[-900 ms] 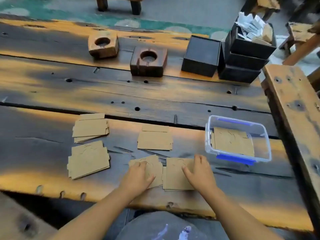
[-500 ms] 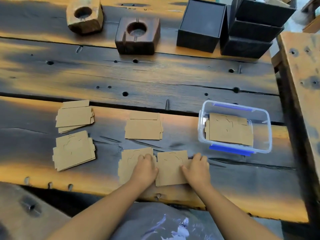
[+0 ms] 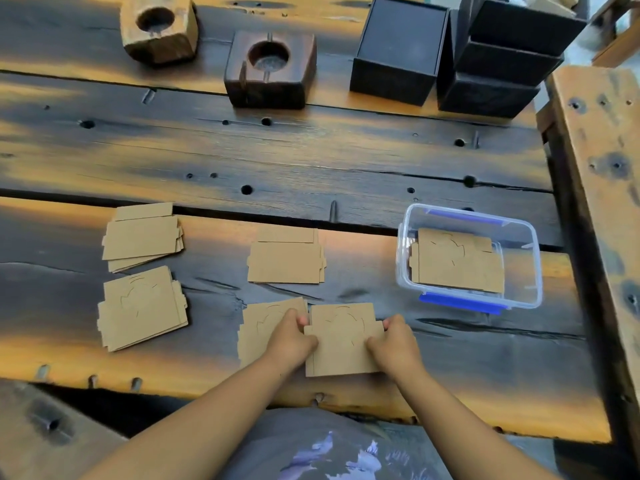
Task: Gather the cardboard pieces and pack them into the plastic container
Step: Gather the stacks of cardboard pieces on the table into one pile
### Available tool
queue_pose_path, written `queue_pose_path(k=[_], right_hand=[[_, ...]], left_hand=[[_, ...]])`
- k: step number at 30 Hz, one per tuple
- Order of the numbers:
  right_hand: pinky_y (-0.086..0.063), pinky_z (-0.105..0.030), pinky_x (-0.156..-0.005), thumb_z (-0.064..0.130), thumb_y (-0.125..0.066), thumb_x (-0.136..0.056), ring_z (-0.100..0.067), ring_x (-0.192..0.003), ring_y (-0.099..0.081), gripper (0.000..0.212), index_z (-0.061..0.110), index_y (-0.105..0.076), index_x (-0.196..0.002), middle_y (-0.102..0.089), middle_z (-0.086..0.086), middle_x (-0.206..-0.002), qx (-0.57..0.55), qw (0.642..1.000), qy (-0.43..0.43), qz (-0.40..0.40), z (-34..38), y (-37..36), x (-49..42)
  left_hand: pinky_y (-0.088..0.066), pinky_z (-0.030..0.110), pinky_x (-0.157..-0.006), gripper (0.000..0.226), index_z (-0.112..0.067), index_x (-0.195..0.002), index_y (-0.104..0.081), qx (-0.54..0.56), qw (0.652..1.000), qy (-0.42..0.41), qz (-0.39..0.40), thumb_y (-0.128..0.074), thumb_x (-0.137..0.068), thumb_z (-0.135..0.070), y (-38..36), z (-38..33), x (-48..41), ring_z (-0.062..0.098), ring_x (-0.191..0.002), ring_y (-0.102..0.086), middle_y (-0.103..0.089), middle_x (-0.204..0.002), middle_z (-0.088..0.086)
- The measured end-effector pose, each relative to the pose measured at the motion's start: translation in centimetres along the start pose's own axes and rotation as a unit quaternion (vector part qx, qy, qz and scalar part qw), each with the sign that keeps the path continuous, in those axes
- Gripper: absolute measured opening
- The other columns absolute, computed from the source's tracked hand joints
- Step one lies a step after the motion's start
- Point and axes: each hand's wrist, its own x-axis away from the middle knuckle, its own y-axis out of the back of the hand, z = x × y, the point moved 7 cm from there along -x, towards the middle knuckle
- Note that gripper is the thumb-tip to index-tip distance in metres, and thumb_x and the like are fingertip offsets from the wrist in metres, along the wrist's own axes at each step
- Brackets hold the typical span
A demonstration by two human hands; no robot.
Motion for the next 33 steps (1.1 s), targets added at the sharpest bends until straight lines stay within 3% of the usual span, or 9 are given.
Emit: queue_pose_path(k=[7, 14, 19, 27, 30, 33], right_hand=[[-0.044, -0.035, -0.07, 0.014, -0.059, -0.078, -0.028, -0.089, -0.055, 0.022, 0.01, -0.046, -0.094, -0.053, -0.01, -0.103, 0.024, 0.996, 0.085, -0.002, 6.3, -3.8, 1.5], [-0.037, -0.032, -0.064, 0.016, -0.06, -0.081, -0.023, -0.084, -0.051, 0.024, 0.012, -0.043, -0.098, -0.049, -0.007, -0.107, 0.074, 0.99, 0.118, 0.014, 9.5, -7.6, 2.6], [-0.043, -0.035, -0.067, 0.018, -0.06, -0.084, -0.03, -0.091, -0.057, 0.032, 0.01, -0.044, -0.111, -0.046, -0.01, -0.115, 0.148, 0.98, 0.13, 0.013, 9.8, -8.6, 3.0], [-0.046, -0.034, -0.077, 0.027, -0.066, -0.08, -0.024, -0.104, -0.054, 0.04, 0.018, -0.046, -0.114, -0.047, -0.005, -0.119, 0.109, 0.987, 0.117, 0.017, 8.4, -8.1, 2.8], [-0.047, -0.035, -0.077, 0.026, -0.065, -0.081, -0.022, -0.101, -0.054, 0.036, 0.019, -0.044, -0.109, -0.049, -0.003, -0.116, 0.081, 0.99, 0.111, 0.026, 8.3, -8.4, 2.8], [-0.045, -0.034, -0.077, 0.025, -0.065, -0.081, -0.022, -0.101, -0.053, 0.033, 0.018, -0.044, -0.105, -0.052, -0.004, -0.113, 0.064, 0.991, 0.104, 0.046, 8.5, -9.0, 2.7]], left_hand=[[-0.037, 0.031, -0.062, 0.028, -0.027, -0.08, -0.043, 0.041, 0.997, -0.008, -0.072, -0.062, -0.076, -0.006, 7.1, 2.2, 0.1, 0.015, -0.064, -0.049, -0.051, -0.071, -0.004], [-0.04, 0.037, -0.064, 0.024, -0.022, -0.085, -0.047, 0.057, 0.994, 0.005, -0.088, -0.064, -0.077, -0.006, 11.2, 5.7, -0.4, 0.022, -0.063, -0.047, -0.049, -0.067, 0.001], [-0.044, 0.036, -0.067, 0.027, -0.025, -0.089, -0.049, 0.044, 0.997, 0.021, -0.059, -0.066, -0.08, -0.006, 10.8, 7.3, -0.6, 0.021, -0.068, -0.05, -0.051, -0.072, 0.002], [-0.037, 0.03, -0.065, 0.028, -0.018, -0.096, -0.047, 0.009, 0.997, 0.022, -0.069, -0.067, -0.079, -0.008, 11.3, 7.9, -0.2, 0.018, -0.069, -0.047, -0.047, -0.07, -0.003], [-0.042, 0.031, -0.068, 0.027, -0.021, -0.092, -0.046, 0.067, 0.994, 0.072, -0.052, -0.066, -0.08, -0.008, 10.8, 8.5, 0.3, 0.019, -0.076, -0.051, -0.052, -0.079, 0.001], [-0.045, 0.024, -0.055, 0.022, -0.017, -0.095, -0.052, 0.15, 0.983, 0.103, -0.025, -0.068, -0.083, -0.008, 9.9, 8.2, 0.7, 0.012, -0.071, -0.055, -0.061, -0.09, 0.004]])
